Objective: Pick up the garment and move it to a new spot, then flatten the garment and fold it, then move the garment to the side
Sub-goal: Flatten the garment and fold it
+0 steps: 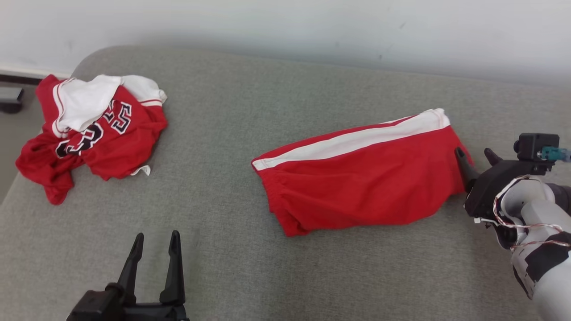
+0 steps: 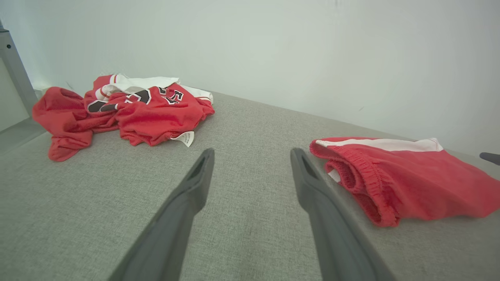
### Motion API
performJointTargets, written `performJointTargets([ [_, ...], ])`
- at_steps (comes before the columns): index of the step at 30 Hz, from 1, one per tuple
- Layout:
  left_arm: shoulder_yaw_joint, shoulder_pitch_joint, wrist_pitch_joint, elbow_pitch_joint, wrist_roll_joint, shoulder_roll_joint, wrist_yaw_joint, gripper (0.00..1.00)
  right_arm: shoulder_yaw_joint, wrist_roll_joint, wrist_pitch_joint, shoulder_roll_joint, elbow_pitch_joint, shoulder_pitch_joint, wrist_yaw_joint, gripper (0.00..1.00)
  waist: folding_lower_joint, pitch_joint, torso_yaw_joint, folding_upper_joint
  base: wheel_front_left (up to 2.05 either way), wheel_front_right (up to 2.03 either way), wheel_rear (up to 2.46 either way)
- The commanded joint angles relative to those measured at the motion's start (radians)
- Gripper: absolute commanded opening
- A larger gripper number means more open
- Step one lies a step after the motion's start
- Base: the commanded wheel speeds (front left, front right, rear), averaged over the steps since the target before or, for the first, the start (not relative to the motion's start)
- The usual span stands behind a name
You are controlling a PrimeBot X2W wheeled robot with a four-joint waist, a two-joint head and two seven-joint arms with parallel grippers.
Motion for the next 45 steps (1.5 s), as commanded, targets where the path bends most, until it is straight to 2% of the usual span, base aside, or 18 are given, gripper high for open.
performJointTargets([
  [1, -0.001, -0.018, -0.003, 0.002, -0.007, -0.002, 0.002, 1.0, 0.003, -0.003, 0.008, -0.001, 0.023, -0.021, 0.002, 1.0, -0.0001, 0.03, 0.029, 0.0, 0.0, 0.0, 0.0],
  [11, -0.005, -0.035, -0.003, 0.009, -0.022, -0.002, 0.006, 1.0, 0.041, 0.021, 0.066, 0.011, 0.131, -0.049, 0.002, 1.0, -0.0001, 0.045, 0.048, 0.0, 0.0, 0.0, 0.0],
  [14, -0.002, -0.038, -0.003, 0.007, -0.025, -0.002, 0.005, 1.0, 0.055, 0.02, 0.058, 0.005, 0.142, -0.05, 0.001, 1.0, -0.0001, 0.045, 0.048, 0.0, 0.0, 0.0, 0.0],
  [20, -0.004, -0.043, -0.003, 0.01, -0.031, -0.002, 0.005, 1.0, 0.071, 0.068, 0.11, 0.035, 0.152, -0.031, 0.002, 1.0, -0.0001, 0.053, 0.048, 0.0, 0.0, 0.0, 0.0],
  [21, -0.004, -0.044, -0.003, 0.012, -0.032, -0.002, 0.005, 1.0, 0.077, 0.074, 0.118, 0.039, 0.149, -0.028, 0.002, 0.35, -0.0001, 0.054, 0.048, 0.0, 0.0, 0.0, 0.0],
  [22, -0.005, -0.046, -0.003, 0.014, -0.033, -0.002, 0.005, 1.0, 0.081, 0.083, 0.12, 0.04, 0.141, -0.023, 0.002, 0.01, -0.0001, 0.054, 0.048, 0.0, 0.0, 0.0, 0.0],
  [30, -0.005, -0.011, -0.003, 0.035, -0.028, -0.001, 0.004, 1.0, 0.106, 0.143, 0.04, 0.025, 0.058, 0.028, 0.002, 0.0, -0.0001, 0.0, 0.013, 0.0, 0.0, 0.0, 0.0],
  [38, -0.01, 0.02, -0.003, 0.046, -0.01, -0.001, 0.002, 1.0, 0.109, 0.267, -0.028, -0.069, -0.103, 0.216, 0.001, 0.0, -0.0001, -0.072, -0.051, 0.0, 0.0, 0.0, 0.0],
  [45, -0.009, 0.037, -0.003, 0.049, -0.002, -0.001, 0.001, 1.0, 0.098, 0.326, -0.016, -0.131, -0.194, 0.349, 0.002, 0.0, -0.0001, -0.081, -0.106, 0.0, 0.0, 0.0, 0.0],
])
